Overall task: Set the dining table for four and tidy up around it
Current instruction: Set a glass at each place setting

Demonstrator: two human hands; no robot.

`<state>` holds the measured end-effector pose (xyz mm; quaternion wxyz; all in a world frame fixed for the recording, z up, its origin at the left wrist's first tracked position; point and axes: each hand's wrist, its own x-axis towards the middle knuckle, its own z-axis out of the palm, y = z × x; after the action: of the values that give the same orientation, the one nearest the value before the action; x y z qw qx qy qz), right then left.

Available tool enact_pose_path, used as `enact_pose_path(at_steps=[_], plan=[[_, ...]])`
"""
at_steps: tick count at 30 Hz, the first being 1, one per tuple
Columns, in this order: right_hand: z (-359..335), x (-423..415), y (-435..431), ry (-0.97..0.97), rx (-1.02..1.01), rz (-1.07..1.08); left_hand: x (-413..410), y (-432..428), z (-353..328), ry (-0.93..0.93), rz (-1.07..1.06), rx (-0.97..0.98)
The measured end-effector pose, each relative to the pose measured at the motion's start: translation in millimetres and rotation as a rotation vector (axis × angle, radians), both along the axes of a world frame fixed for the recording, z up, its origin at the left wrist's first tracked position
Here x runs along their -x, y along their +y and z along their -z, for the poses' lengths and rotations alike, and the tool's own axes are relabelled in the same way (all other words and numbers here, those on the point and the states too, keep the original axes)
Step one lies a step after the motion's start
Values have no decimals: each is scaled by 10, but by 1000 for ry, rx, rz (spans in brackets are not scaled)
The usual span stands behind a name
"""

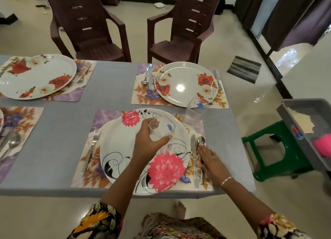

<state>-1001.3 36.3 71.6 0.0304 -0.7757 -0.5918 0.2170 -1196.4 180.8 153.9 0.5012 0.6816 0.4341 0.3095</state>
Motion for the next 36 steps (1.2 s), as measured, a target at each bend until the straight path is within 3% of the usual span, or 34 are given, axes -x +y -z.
enact_pose_path(at_steps=[9, 16, 21, 26, 36], plan=[[-35, -31, -46, 78, -37, -66, 22, -57, -24, 6, -5, -3], [-208, 3, 24, 353, -477, 265, 35, -72, -65, 13, -39, -22], [-264, -74, 241, 304, -502, 293, 98, -112, -66, 45, -84, -46], [-223, -17, 146, 247, -387, 82, 172, -163, -56, 63, -108, -53], [-730, 758, 935, 616, -442, -193, 560, -182, -165, 56, -133, -52]])
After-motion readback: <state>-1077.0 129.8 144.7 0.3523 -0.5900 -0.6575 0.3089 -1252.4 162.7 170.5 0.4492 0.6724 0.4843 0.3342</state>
